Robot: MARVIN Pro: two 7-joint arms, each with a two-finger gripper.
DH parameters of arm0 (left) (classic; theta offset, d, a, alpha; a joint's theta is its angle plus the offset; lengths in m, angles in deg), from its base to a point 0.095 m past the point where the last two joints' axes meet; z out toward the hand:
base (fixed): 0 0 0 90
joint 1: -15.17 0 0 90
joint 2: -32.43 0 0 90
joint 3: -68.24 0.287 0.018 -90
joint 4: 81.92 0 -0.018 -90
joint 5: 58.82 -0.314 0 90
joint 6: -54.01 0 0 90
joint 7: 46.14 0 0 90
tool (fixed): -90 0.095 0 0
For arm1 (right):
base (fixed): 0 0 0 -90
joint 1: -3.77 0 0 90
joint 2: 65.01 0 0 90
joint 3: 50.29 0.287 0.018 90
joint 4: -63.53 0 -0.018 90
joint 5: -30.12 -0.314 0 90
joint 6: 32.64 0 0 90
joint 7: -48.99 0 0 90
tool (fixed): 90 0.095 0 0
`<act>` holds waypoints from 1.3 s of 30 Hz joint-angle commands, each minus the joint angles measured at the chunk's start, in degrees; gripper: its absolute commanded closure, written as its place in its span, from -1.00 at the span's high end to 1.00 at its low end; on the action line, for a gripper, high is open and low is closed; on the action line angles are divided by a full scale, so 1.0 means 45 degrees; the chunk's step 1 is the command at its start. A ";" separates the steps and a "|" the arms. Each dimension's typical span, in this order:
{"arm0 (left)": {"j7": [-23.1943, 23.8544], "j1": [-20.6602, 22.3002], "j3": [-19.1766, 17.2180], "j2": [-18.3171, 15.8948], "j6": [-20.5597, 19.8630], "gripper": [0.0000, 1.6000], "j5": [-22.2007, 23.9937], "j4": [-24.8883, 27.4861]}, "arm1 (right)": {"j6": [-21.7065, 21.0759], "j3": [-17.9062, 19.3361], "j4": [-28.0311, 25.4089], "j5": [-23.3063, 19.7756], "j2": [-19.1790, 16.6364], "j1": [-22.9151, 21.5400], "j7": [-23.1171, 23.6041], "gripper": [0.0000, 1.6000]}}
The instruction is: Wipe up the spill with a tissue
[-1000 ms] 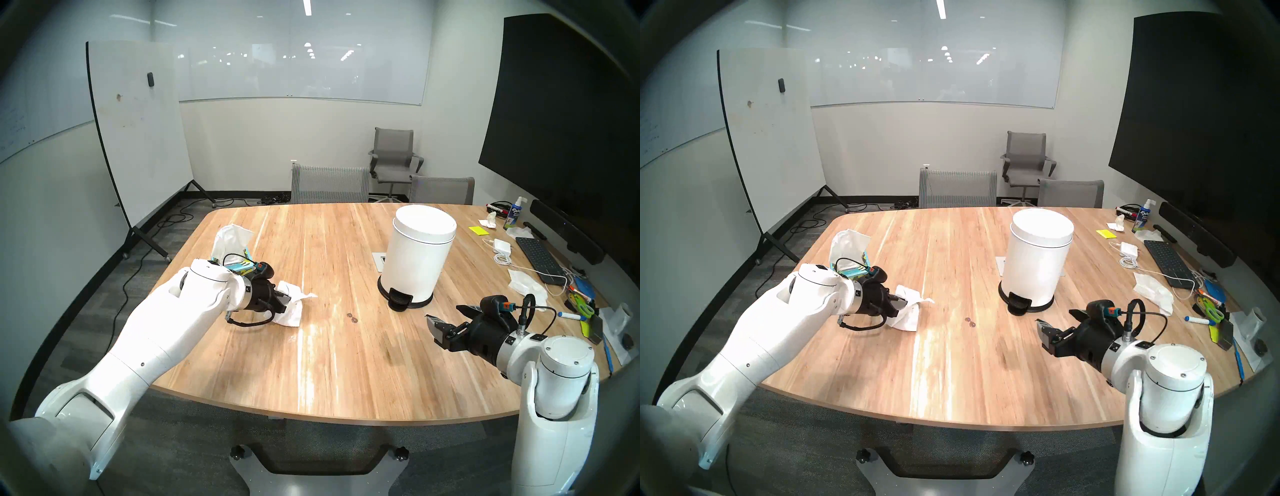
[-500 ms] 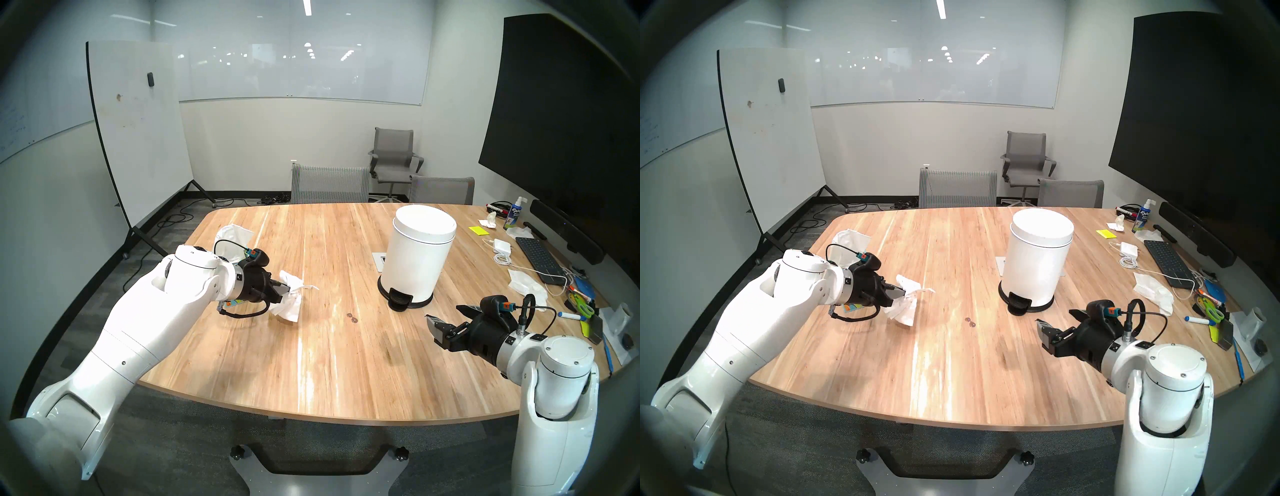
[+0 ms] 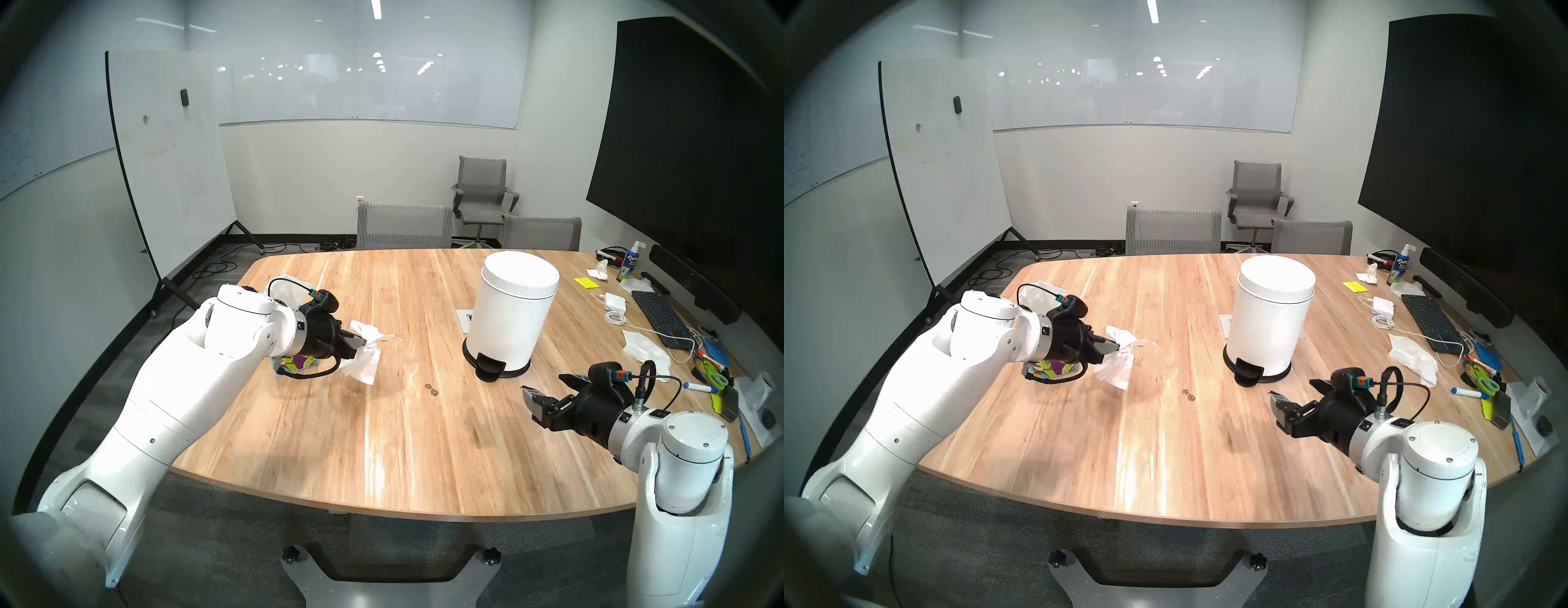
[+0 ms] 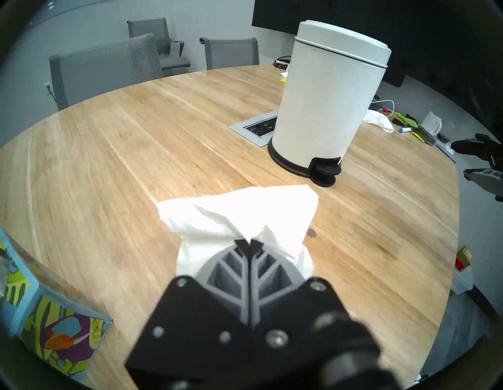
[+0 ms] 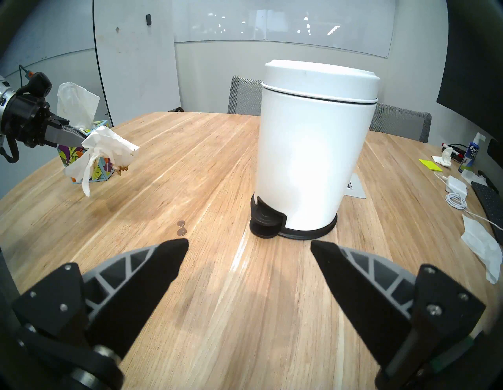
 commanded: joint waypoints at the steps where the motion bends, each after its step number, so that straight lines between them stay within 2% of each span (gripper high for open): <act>1: -0.0291 0.0612 0.0008 0.0635 -0.0299 -1.00 0.0041 0.0518 | 0.0013 0.0031 -0.0249 -0.0012 -0.0011 -0.0024 0.0002 1.00; 20: -0.1494 0.0289 0.0697 0.1339 -0.0983 -1.00 -0.0063 0.1659 | 0.0009 0.0032 -0.0259 -0.0010 -0.0009 -0.0019 0.0001 1.00; 39: -0.2212 0.0591 0.1568 0.1924 -0.0983 -1.00 -0.0231 0.1318 | 0.0007 0.0032 -0.0263 -0.0009 -0.0008 -0.0017 0.0000 1.00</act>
